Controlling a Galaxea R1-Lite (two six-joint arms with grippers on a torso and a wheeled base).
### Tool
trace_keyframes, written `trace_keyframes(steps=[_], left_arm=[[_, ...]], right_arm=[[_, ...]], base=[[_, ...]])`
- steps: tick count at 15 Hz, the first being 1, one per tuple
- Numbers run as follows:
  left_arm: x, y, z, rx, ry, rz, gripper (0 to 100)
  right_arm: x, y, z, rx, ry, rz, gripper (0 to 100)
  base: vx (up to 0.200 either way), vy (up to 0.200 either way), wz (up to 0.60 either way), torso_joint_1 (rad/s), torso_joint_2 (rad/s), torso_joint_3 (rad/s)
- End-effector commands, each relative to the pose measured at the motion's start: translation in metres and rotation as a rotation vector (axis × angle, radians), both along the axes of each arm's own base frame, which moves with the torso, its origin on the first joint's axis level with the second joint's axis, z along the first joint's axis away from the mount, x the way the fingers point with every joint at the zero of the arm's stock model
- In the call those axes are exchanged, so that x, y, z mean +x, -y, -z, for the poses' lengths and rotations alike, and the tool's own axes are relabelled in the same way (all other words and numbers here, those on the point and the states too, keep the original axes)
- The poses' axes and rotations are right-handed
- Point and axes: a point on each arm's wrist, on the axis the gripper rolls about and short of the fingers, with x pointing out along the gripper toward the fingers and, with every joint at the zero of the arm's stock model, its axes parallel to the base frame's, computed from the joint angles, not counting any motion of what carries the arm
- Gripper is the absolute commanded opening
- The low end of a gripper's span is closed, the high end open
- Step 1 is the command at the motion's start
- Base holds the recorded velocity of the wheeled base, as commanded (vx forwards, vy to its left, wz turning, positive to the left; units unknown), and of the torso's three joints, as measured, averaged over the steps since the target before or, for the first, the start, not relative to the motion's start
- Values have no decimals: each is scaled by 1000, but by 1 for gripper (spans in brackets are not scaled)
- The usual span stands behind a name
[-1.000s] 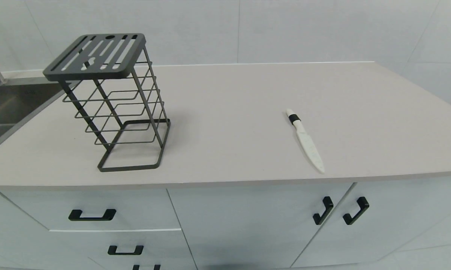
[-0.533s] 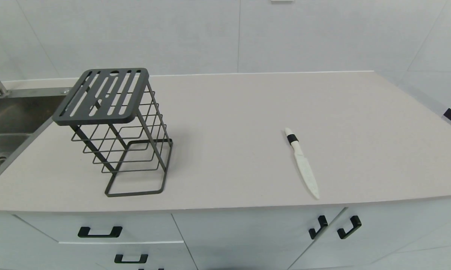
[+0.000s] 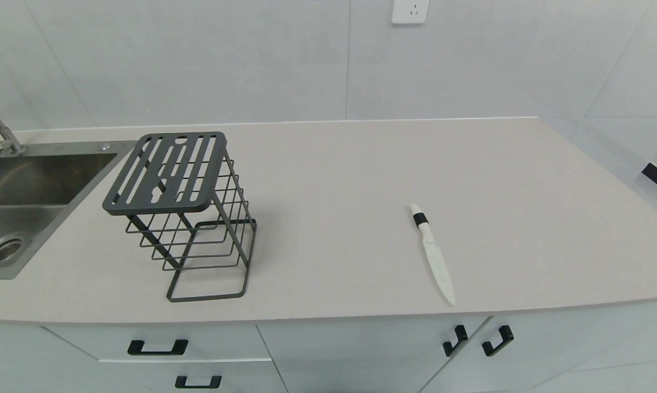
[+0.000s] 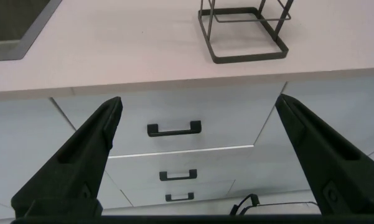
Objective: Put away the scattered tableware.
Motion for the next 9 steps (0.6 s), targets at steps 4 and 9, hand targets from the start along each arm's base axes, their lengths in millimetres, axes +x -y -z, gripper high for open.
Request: trace_keyframes(steps=[4, 9], left_arm=[[0, 0, 0, 0, -4, -1, 100], [0, 0, 0, 0, -4, -1, 100]], right_arm=[[0, 0, 0, 0, 0, -1, 100], [0, 0, 0, 0, 0, -1, 100]], base=[[0, 0, 0, 125, -7, 115], [0, 0, 0, 296, -18, 259]])
